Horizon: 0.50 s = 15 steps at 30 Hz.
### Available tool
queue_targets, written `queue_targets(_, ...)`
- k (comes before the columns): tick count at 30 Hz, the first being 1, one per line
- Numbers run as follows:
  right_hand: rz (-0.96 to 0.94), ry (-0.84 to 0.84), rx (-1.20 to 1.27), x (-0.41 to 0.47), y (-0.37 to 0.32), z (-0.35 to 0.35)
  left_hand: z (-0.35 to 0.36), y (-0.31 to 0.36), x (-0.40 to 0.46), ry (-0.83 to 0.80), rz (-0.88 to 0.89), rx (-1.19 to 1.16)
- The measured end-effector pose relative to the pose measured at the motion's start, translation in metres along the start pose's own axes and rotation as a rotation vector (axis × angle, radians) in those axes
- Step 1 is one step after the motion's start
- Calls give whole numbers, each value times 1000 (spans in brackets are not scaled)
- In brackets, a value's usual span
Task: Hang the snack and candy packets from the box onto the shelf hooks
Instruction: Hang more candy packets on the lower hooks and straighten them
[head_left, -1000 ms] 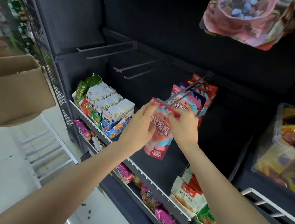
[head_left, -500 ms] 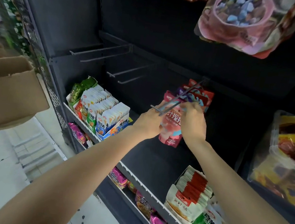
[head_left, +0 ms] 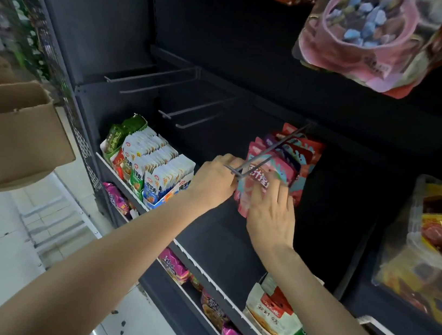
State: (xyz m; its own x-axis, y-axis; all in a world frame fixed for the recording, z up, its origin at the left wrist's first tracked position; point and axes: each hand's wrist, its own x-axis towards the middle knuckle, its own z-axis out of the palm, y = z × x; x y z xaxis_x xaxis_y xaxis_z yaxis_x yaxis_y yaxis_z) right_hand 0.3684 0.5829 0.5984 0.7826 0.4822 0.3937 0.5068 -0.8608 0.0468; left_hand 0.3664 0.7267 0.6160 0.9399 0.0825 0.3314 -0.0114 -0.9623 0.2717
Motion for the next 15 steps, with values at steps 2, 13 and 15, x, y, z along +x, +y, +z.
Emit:
queue_targets(2,-3,-100,138,-2,-15,2,-9,-13,-10,45,-17,71)
queue_targets(13,-237,-180,577,77,-220,16,-94,-196,-95,340,-533,-118)
queue_targets(15,-283,-197,612,96,-277,17,-113,-247,-112,381,-599,-121)
